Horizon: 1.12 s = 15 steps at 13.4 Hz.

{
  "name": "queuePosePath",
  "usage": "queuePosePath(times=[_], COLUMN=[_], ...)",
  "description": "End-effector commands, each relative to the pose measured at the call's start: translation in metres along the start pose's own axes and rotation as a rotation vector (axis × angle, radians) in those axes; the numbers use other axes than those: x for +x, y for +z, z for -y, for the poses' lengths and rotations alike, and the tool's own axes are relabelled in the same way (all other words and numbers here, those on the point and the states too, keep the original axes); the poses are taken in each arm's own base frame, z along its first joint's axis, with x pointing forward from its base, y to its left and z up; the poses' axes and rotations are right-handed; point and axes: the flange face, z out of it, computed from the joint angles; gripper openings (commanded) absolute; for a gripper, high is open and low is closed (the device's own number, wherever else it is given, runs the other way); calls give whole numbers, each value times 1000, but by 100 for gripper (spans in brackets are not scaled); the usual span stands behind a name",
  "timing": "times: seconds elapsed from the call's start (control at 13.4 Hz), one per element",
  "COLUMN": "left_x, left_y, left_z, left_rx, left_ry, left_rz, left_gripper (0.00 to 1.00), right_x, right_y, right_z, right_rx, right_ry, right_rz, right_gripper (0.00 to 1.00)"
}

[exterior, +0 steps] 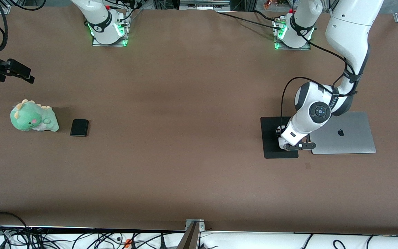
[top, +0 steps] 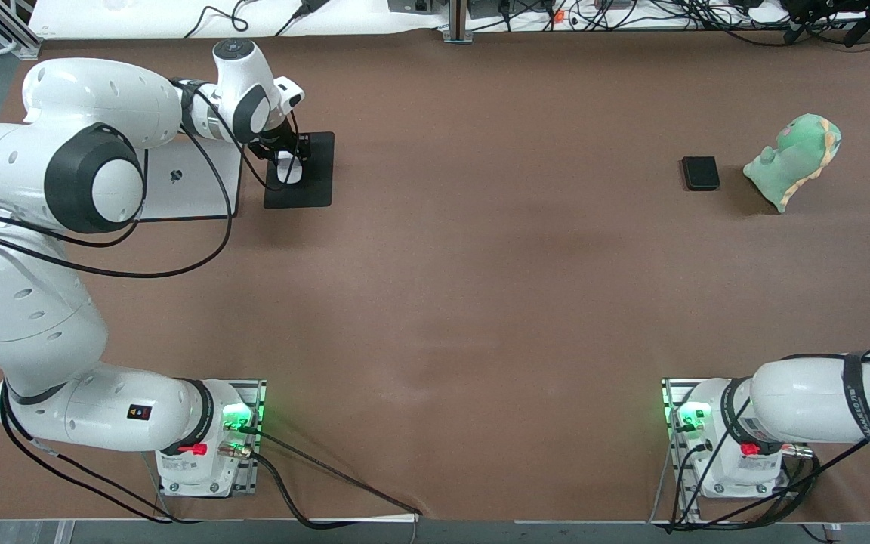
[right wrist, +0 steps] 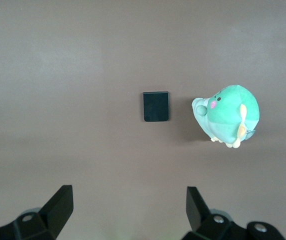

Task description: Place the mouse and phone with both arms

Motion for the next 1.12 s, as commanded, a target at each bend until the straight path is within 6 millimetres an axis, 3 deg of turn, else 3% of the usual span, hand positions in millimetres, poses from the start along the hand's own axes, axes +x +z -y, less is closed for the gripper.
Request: queuePosePath(times=[0.0, 0.07, 0.3, 0.45, 0.6, 1.05], left_x=[5, 10, 14, 16, 21, -28], left_y=[-4, -12, -52, -88, -132, -279], left_z=[13, 24, 27, 31, 51, 63], left_rx=[4, 0, -3, 2, -2, 12], left_ry=[36, 17, 8, 1, -32, -15], left_rz=[-19, -29, -69, -79, -98, -104], left_gripper=[100, 100, 100, 100, 100, 100], right_x=[0, -1, -2, -5, -5, -7], right_y=[-5, -4, -4, -4, -3, -5], right_z=[-1, -1, -1, 0, 1, 0], right_rx=[-14, -14, -14, -14, -14, -14], right_ry=[13, 13, 9, 12, 9, 10], right_rz=[26, 31, 39, 56, 57, 65], right_gripper=[100, 100, 100, 100, 100, 100])
